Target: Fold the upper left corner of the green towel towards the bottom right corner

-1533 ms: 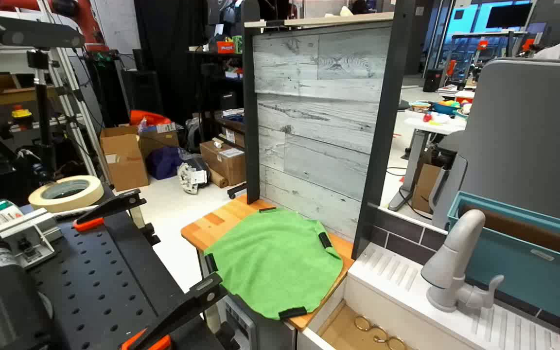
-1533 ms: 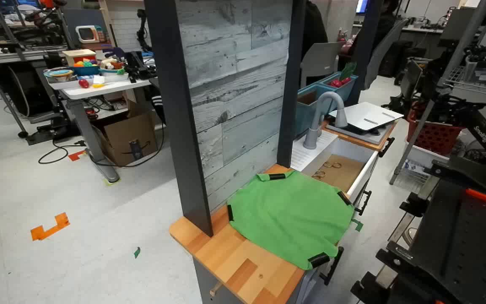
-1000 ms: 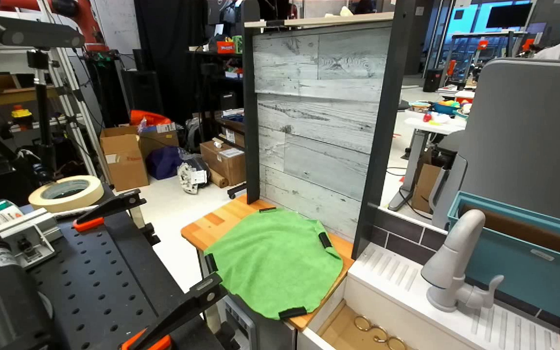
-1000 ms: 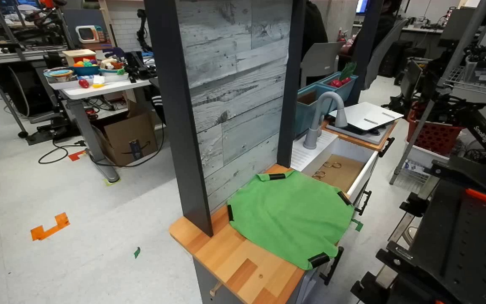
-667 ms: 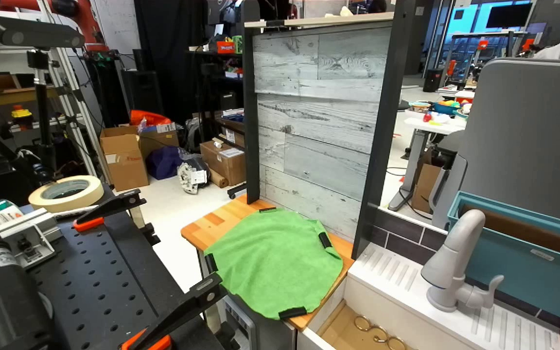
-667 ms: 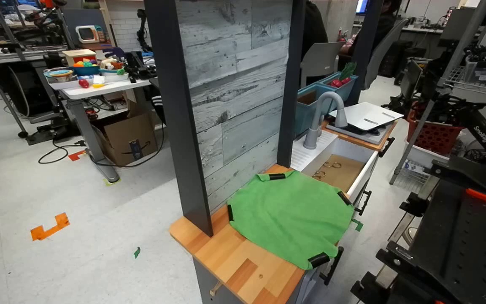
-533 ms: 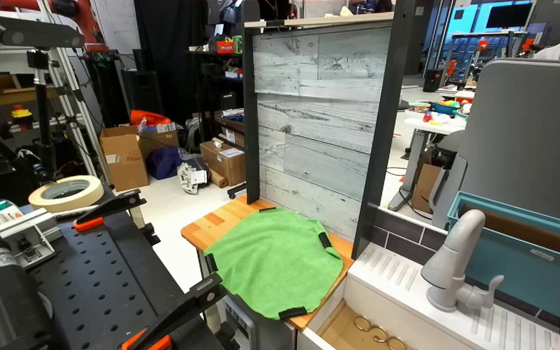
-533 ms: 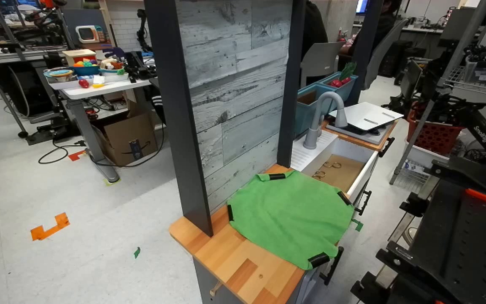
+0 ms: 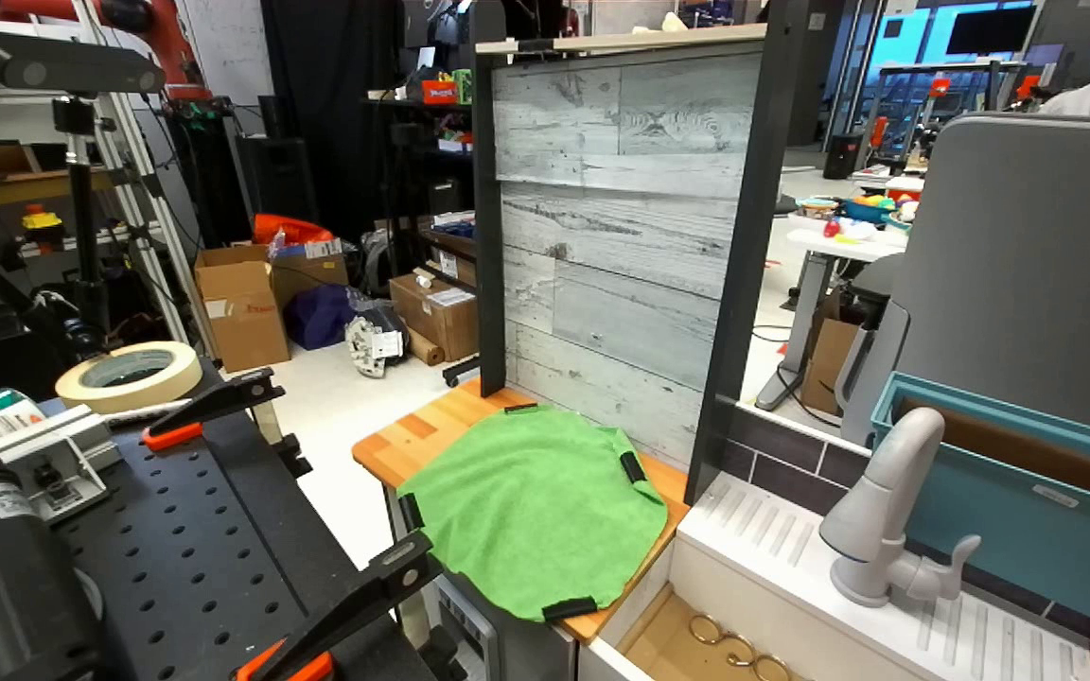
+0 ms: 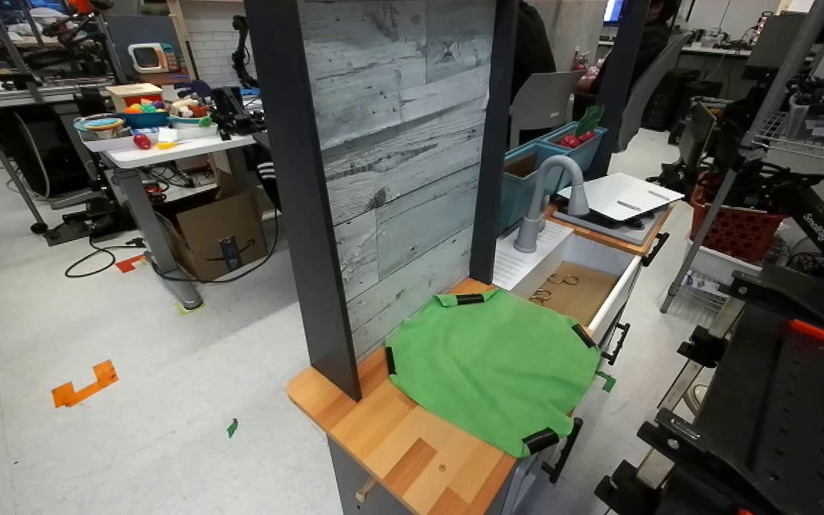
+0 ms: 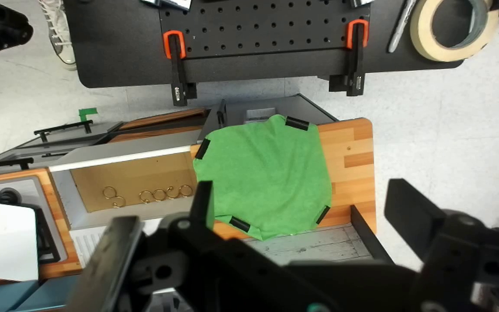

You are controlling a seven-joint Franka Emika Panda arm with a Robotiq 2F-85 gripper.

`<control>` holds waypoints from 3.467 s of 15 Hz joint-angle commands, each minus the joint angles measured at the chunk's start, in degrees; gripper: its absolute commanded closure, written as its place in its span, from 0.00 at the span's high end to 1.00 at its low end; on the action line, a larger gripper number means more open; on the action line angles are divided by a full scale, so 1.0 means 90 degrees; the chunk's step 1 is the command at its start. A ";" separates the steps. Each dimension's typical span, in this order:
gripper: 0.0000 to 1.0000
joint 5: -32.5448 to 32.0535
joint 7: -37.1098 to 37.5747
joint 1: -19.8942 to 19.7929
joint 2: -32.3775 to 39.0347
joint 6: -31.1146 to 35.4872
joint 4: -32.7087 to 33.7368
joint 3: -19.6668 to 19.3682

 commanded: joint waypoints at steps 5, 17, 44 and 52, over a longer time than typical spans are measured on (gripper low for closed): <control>1.00 0.0079 0.0806 -0.0025 0.0994 0.1608 -0.0208 0.0487; 1.00 -0.1863 0.3403 0.0356 0.5726 0.5182 0.0991 0.0521; 1.00 -0.1204 0.4058 0.2538 0.9278 0.6728 0.3458 -0.1087; 1.00 0.0078 0.2843 0.2059 1.0006 0.7214 0.4005 -0.0649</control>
